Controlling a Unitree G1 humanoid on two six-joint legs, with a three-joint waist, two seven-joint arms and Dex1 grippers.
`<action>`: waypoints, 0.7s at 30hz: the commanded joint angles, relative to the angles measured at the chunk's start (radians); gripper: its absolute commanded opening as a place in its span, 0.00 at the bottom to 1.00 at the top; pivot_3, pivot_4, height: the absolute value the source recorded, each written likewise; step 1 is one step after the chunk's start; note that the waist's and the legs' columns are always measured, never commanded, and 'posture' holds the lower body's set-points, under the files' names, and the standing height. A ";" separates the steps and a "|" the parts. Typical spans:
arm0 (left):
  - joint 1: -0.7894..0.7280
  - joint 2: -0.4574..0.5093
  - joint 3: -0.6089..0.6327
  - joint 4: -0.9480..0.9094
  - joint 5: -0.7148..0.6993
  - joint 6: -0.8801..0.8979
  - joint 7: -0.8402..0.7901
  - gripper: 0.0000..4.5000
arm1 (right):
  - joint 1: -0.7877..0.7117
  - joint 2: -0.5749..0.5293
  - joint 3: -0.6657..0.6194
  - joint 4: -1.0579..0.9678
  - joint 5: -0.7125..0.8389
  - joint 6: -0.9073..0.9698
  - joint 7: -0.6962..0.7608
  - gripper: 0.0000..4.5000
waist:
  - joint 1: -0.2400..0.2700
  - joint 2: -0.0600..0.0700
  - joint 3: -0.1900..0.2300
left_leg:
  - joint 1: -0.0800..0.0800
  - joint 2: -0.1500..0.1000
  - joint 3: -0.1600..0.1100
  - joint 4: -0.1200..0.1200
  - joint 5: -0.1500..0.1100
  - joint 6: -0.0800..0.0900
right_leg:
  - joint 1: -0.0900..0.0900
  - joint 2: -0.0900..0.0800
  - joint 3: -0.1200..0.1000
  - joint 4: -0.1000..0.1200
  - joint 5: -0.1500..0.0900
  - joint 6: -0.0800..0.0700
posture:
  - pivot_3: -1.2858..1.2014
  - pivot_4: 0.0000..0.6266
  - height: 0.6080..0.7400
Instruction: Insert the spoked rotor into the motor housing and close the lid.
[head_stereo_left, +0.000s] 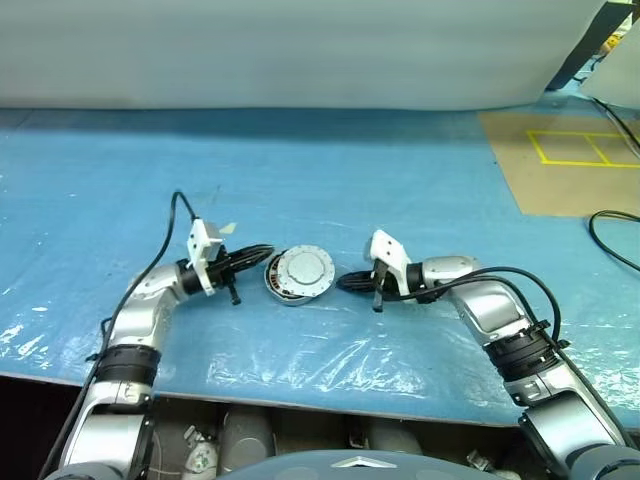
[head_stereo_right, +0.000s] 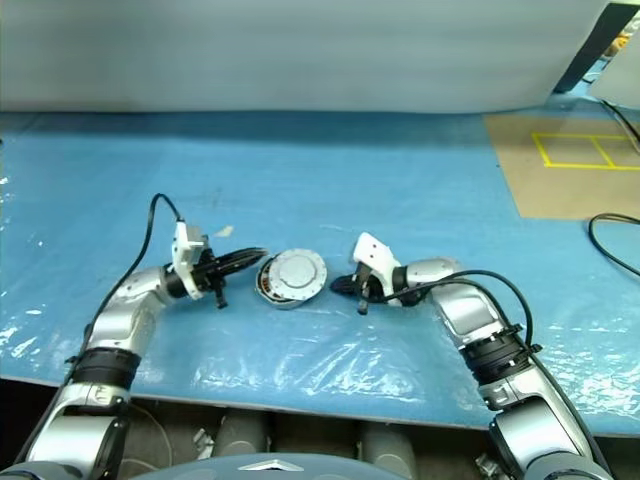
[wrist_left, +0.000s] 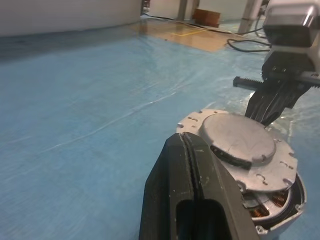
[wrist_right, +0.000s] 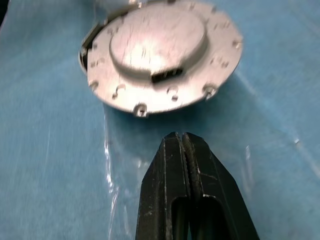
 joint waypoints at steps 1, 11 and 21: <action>0.091 0.009 0.045 -0.180 -0.015 -0.017 0.078 0.00 | -0.068 0.071 -0.054 -0.006 0.034 -0.025 -0.059 0.01 | -0.005 0.000 0.000 | 0.000 0.000 0.000 0.000 0.000 0.000 | 0.000 0.000 0.000 0.000 0.000 0.000 | 0.52 0.24 1.00; 0.357 0.002 0.032 -0.429 0.008 -0.017 0.226 0.00 | -0.142 0.172 -0.008 0.170 -0.054 -0.132 -0.099 0.58 | -0.015 0.000 0.001 | -0.001 0.000 0.000 -0.001 0.000 0.000 | 0.000 0.000 0.000 -0.002 0.000 -0.001 | 0.52 0.24 1.00; 0.370 0.016 0.039 -0.377 0.005 -0.058 0.231 0.00 | -0.163 0.007 0.062 0.270 -0.166 -0.224 0.018 0.99 | -0.021 0.000 0.001 | 0.001 0.000 0.001 -0.001 0.000 0.000 | 0.001 0.001 0.000 -0.002 0.000 -0.001 | 0.52 0.24 1.00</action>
